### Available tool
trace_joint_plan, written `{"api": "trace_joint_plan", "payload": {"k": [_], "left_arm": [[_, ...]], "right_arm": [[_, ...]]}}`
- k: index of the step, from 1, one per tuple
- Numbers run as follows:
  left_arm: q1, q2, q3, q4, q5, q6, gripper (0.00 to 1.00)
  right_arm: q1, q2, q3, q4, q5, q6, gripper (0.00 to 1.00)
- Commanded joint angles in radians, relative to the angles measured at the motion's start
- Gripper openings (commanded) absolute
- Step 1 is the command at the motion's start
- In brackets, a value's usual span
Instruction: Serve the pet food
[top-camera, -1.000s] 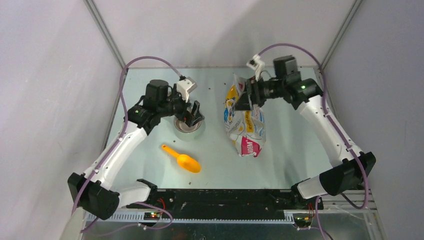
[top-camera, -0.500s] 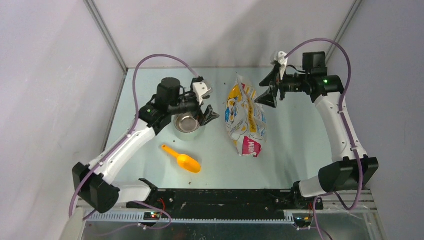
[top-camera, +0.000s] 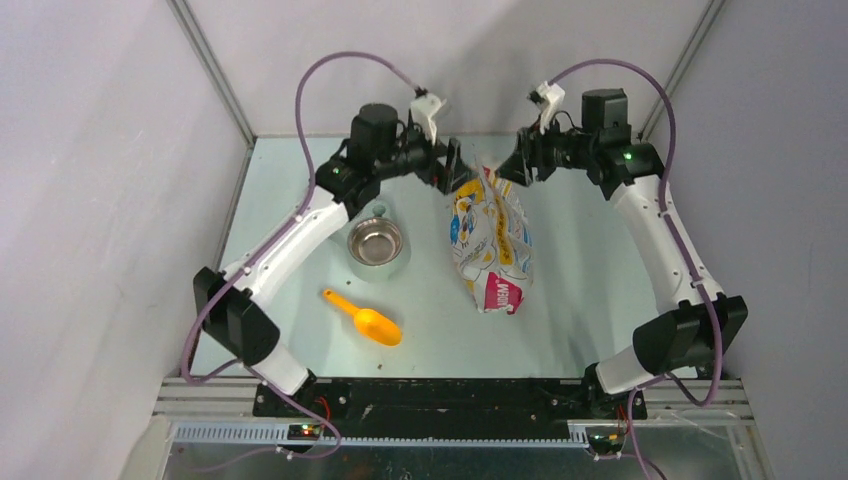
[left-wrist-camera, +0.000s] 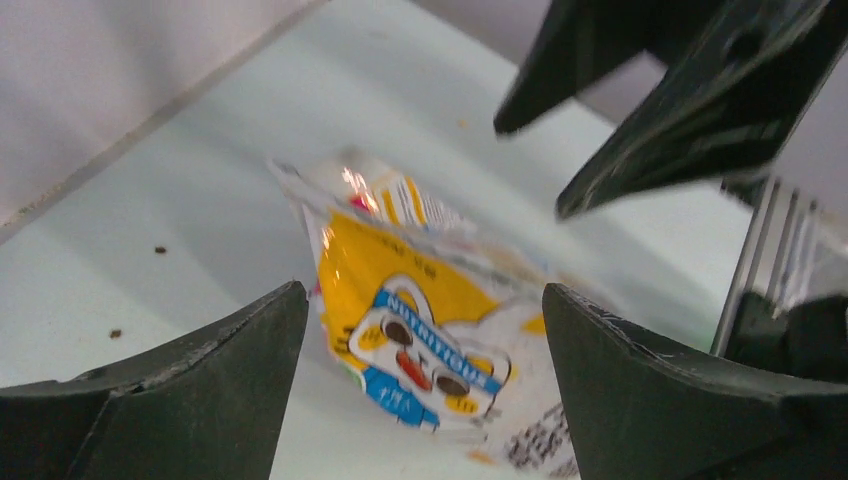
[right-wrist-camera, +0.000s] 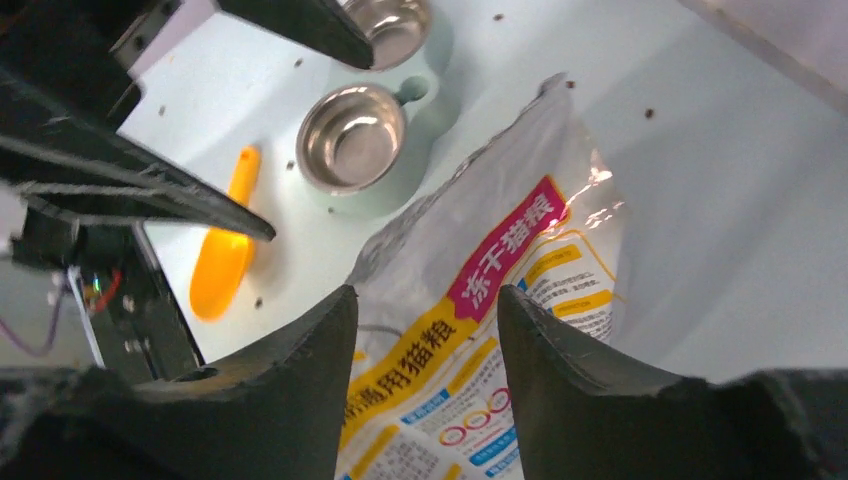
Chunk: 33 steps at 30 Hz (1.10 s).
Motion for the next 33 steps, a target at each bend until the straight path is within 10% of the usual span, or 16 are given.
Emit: {"api": "trace_joint_plan", "payload": {"k": [1,13,19,33], "left_arm": [[0.013,0.051,0.185,-0.073,-0.053,-0.223,0.94],[0.082,0.067,0.192,-0.050,-0.039,-0.569,0.68],[0.092,0.087,0.048,0.184,0.131,-0.828,0.72],[0.033,0.152,-0.051,0.244,0.074,-0.951,0.52]], "right_arm": [[0.080,0.032,0.124,0.043,0.292,0.404,0.54],[0.146,0.083,0.186,-0.114,0.481,0.487,0.42],[0.165,0.047,0.095,-0.087,0.437,0.513,0.35],[0.155,-0.073,-0.013,-0.029,0.425,0.468,0.39]]}}
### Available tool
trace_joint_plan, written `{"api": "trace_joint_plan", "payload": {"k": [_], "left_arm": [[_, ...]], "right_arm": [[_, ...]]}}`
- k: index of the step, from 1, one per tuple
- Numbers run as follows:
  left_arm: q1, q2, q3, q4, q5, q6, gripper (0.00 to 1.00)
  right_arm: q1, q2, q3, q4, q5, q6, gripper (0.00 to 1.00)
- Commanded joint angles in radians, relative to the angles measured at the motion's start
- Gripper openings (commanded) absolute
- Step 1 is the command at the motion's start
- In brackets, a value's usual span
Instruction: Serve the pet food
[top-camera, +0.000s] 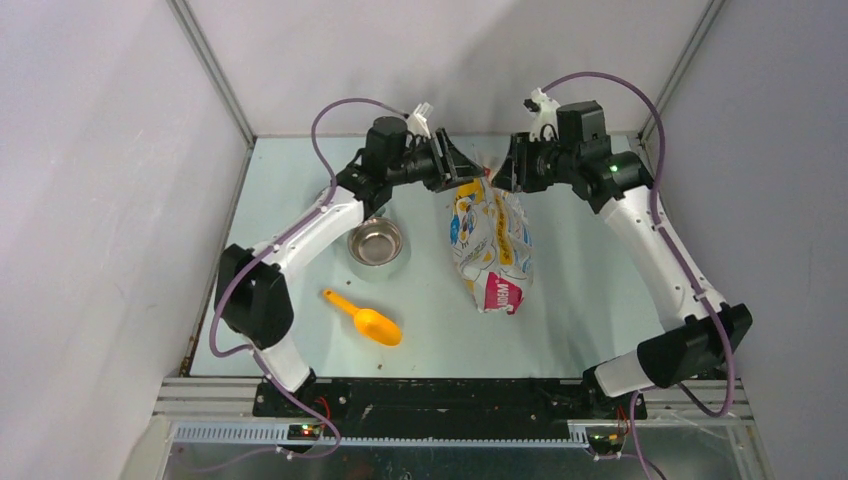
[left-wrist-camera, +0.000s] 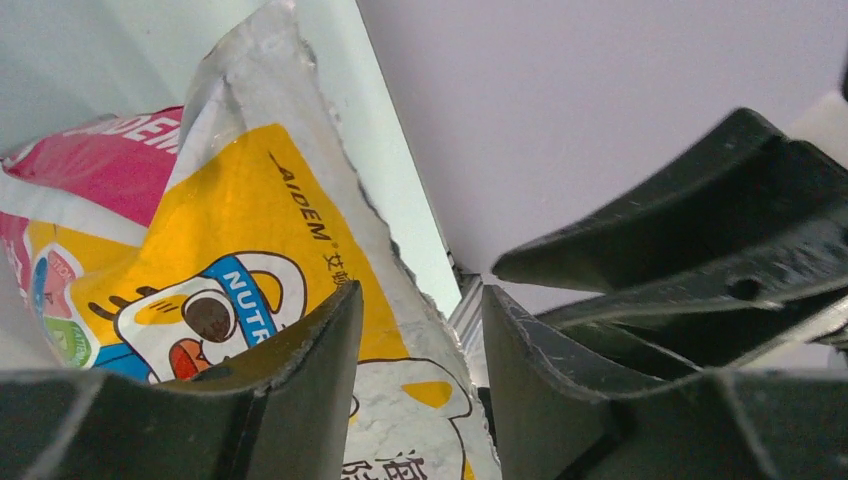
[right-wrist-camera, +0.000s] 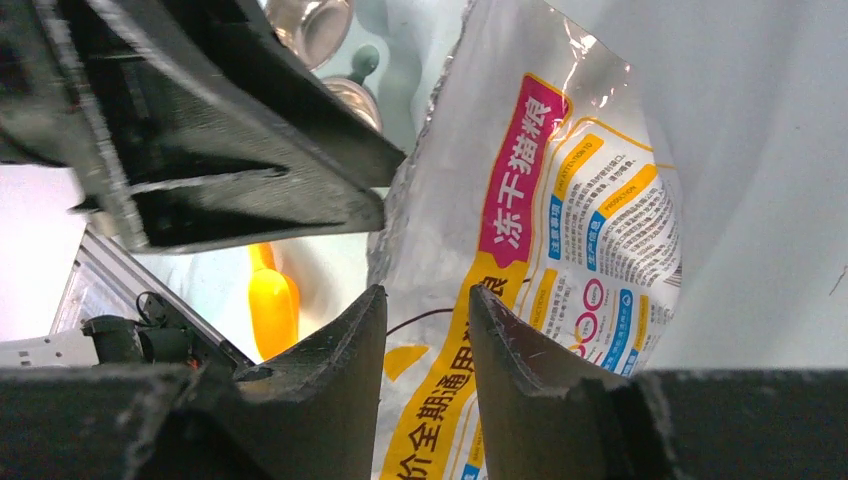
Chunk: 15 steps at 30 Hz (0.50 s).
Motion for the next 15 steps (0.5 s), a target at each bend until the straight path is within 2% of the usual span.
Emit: {"api": "trace_joint_plan", "payload": {"k": [1,8,12,15], "left_arm": [[-0.013,0.001,-0.029,0.067,-0.008,-0.059,0.50],[-0.034,-0.030,-0.070,0.125,0.004,-0.041,0.42],[-0.036,-0.056,-0.101,0.103,-0.021,-0.033,0.27],[-0.035,-0.072,-0.116,0.106,-0.028,-0.027,0.26]], "right_arm": [[-0.004,-0.057,-0.028,0.060,-0.028,0.004,0.39],[-0.006,-0.054,-0.067,0.103,-0.081,0.044,0.41],[-0.005,-0.034,-0.065,0.121,-0.088,0.059,0.42],[-0.006,-0.009,-0.047,0.121,-0.090,0.059,0.43]]}}
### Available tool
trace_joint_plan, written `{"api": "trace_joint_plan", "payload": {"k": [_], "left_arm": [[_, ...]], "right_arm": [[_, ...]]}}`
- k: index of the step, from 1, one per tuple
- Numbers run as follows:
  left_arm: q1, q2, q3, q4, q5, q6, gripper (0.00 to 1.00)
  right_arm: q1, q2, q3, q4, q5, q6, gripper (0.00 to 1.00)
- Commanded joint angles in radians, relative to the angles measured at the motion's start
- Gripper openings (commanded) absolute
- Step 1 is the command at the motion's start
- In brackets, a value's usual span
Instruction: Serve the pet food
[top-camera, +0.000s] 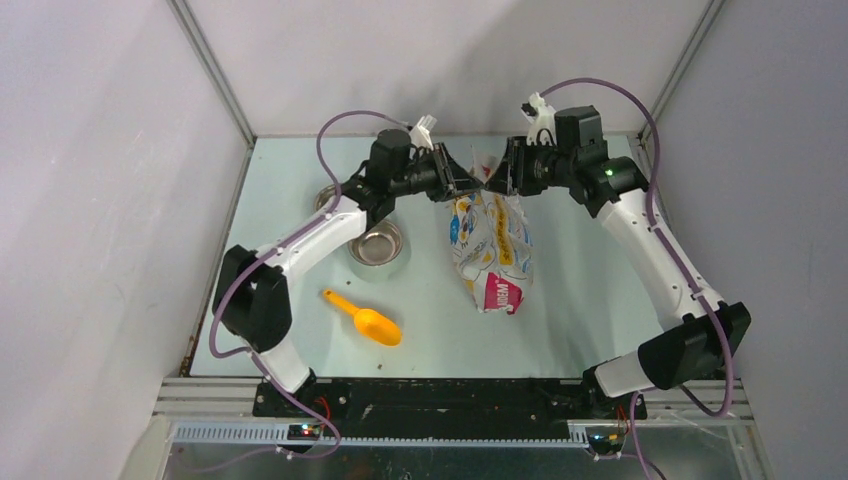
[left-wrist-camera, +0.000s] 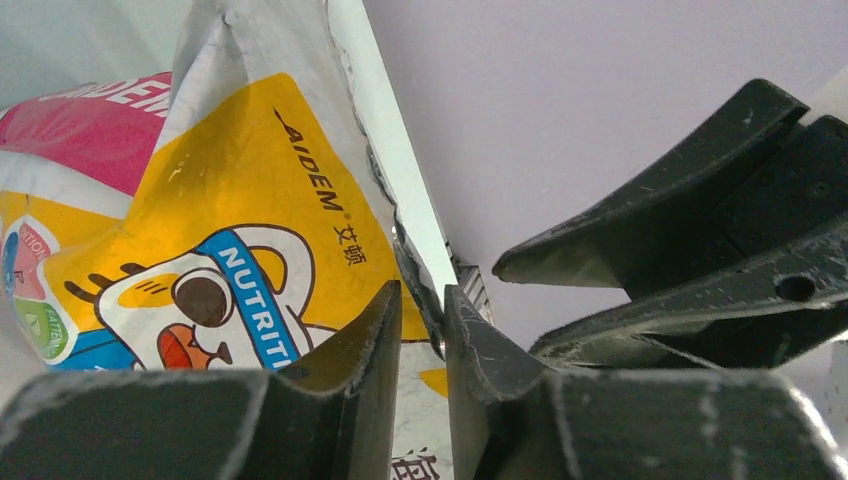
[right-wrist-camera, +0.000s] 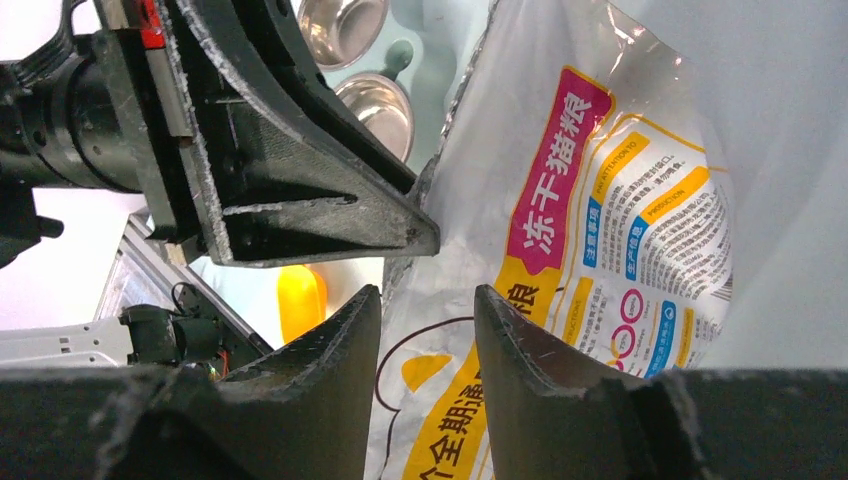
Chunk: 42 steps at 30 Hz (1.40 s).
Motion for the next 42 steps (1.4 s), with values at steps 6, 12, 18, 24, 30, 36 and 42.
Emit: {"api": "trace_joint_plan", "payload": {"k": [6,12,18,24,30,36,42], "left_arm": [[0.008,-0.089,-0.044,0.092,0.001,0.011,0.45],[0.022,-0.098,-0.050,0.075,-0.026,0.011,0.44],[0.021,-0.089,-0.062,0.086,-0.020,-0.002,0.34],[0.021,-0.089,-0.051,0.091,-0.017,0.009,0.15],[0.017,-0.059,-0.021,0.078,-0.014,0.019,0.00],[0.017,-0.049,-0.004,0.079,-0.011,0.020,0.00],[0.017,-0.039,0.010,0.091,-0.005,0.020,0.00]], "right_arm": [[0.003,0.049,0.045,0.055,-0.026,0.028,0.44],[0.004,0.063,0.058,0.049,-0.012,0.031,0.45],[0.004,0.082,0.066,0.047,-0.004,0.044,0.43],[0.017,0.093,0.078,0.034,0.018,0.031,0.42],[0.010,0.089,0.093,-0.001,0.117,0.031,0.35],[-0.012,0.076,0.098,-0.021,0.189,-0.005,0.31],[-0.015,0.066,0.080,0.005,0.115,0.019,0.36]]}}
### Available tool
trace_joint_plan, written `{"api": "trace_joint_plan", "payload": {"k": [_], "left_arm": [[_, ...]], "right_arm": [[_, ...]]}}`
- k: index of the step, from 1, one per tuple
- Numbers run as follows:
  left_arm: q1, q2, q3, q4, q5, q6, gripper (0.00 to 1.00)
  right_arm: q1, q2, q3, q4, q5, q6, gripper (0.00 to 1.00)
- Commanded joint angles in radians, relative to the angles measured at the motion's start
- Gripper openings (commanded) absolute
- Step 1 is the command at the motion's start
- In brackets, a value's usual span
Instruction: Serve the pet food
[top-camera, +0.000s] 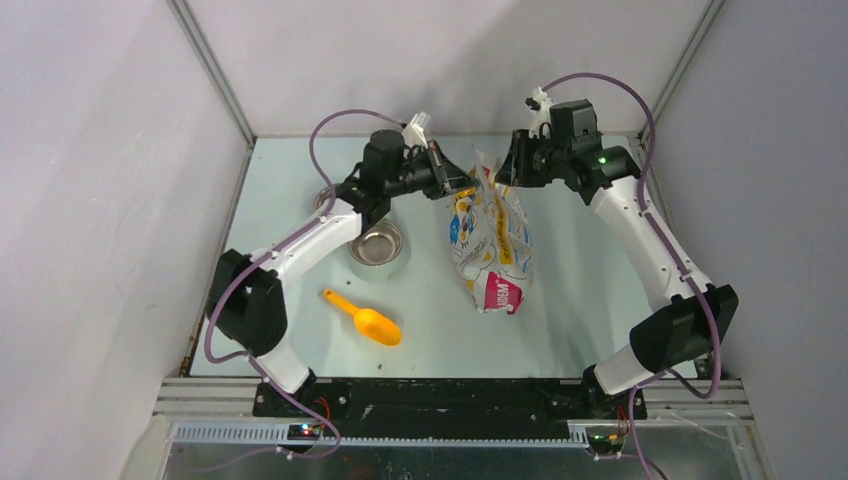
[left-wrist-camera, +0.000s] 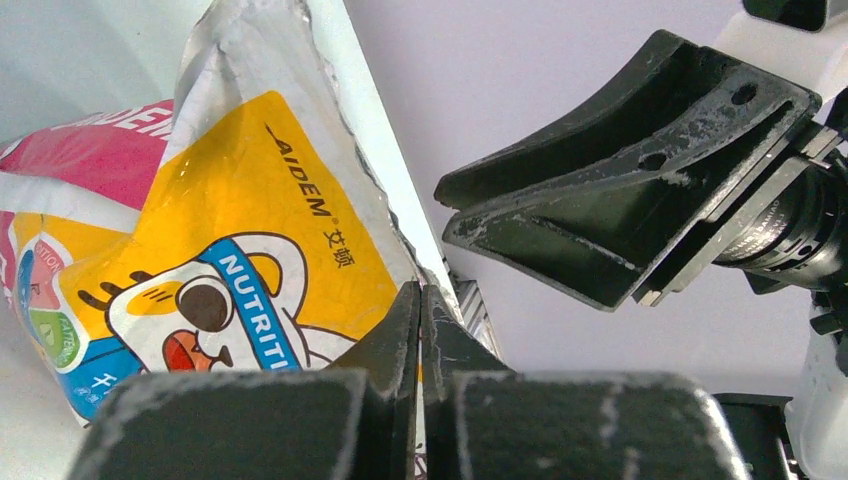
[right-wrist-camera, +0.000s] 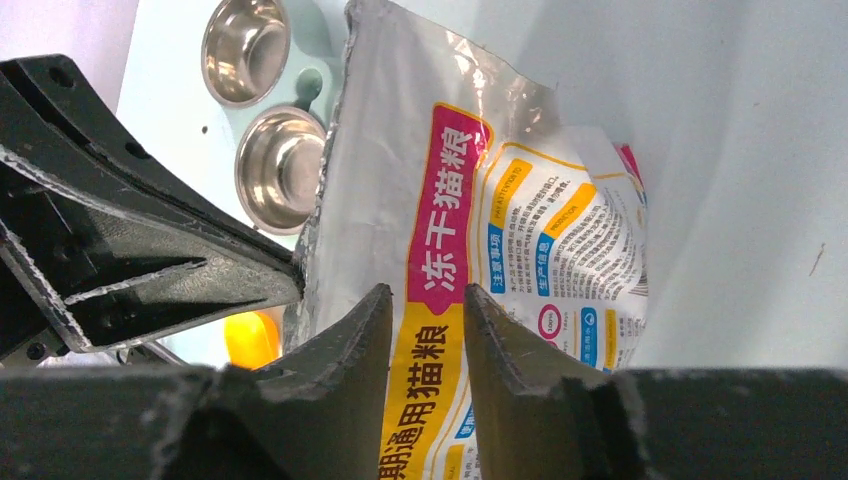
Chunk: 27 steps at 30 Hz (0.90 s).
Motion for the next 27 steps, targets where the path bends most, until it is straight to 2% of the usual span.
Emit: {"api": "trace_joint_plan", "payload": {"k": [1,6,9,15,27], "left_arm": [[0.000,0.005,0.059,0.030,0.010,0.019,0.00],[-0.002,0.022,0.076,0.023,0.012,0.016,0.00],[-0.004,0.031,0.082,0.020,0.013,0.014,0.00],[-0.004,0.037,0.092,0.017,0.014,0.021,0.00],[-0.003,0.058,0.121,0.020,0.033,0.033,0.00]], "right_arm": [[-0.001,-0.028,0.009,0.041,-0.081,0.017,0.38],[0.022,-0.027,-0.004,0.096,-0.204,0.060,0.54],[0.033,-0.017,0.001,0.085,-0.180,0.044,0.55],[0.039,0.011,0.038,0.019,-0.036,-0.010,0.38],[0.037,0.022,0.044,-0.002,0.051,-0.057,0.26]]}}
